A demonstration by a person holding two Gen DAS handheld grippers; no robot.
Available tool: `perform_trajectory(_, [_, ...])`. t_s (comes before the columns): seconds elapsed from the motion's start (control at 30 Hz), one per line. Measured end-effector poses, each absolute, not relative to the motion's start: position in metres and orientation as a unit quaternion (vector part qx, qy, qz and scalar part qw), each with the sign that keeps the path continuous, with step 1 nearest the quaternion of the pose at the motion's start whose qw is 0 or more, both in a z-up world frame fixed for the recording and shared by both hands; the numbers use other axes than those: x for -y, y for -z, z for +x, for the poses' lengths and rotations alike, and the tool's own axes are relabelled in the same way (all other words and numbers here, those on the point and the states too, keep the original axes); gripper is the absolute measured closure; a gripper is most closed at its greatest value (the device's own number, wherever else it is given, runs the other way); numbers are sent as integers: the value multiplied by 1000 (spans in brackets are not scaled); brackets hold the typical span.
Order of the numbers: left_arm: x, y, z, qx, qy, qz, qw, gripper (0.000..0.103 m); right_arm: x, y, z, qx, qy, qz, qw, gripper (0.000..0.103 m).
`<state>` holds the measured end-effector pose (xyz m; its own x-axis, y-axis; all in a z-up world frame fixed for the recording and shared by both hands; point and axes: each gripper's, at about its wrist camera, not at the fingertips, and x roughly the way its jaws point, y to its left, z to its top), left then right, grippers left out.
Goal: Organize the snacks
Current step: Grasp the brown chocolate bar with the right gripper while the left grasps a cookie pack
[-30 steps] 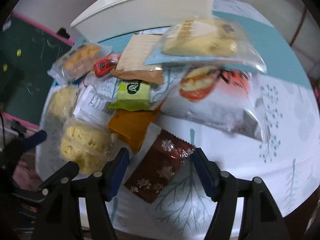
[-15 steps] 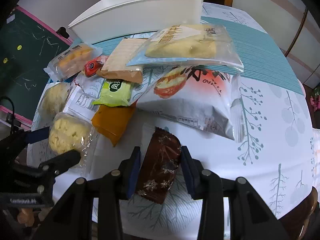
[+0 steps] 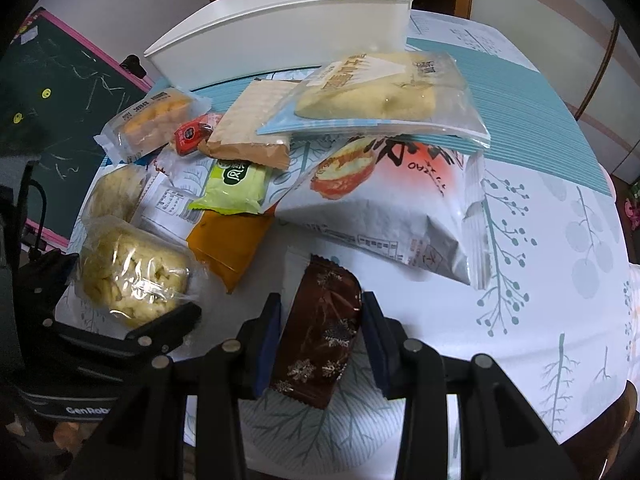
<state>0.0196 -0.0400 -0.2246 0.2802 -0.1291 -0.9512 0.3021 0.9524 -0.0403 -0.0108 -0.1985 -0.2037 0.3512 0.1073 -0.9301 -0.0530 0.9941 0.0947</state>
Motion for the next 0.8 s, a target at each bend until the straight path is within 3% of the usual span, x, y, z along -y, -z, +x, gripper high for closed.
perform_trajectory(0.07, [48,219,15,-578,145,76,799,26,198,203,-11,-567,-49,24,822,63])
perform_trajectory(0.2, [54,214,12,-574,146,76,802,30,197,204,-11,-567,-49,22,822,64])
perform_trajectory(0.37, [63,196,1,-552,147,105,814,44,193,203,-11,-573,-50,15,818,64])
perform_trajectory(0.8, [57,110,7,-474,153,114,860,45,185,143,-9,-526,-69,2,848,65])
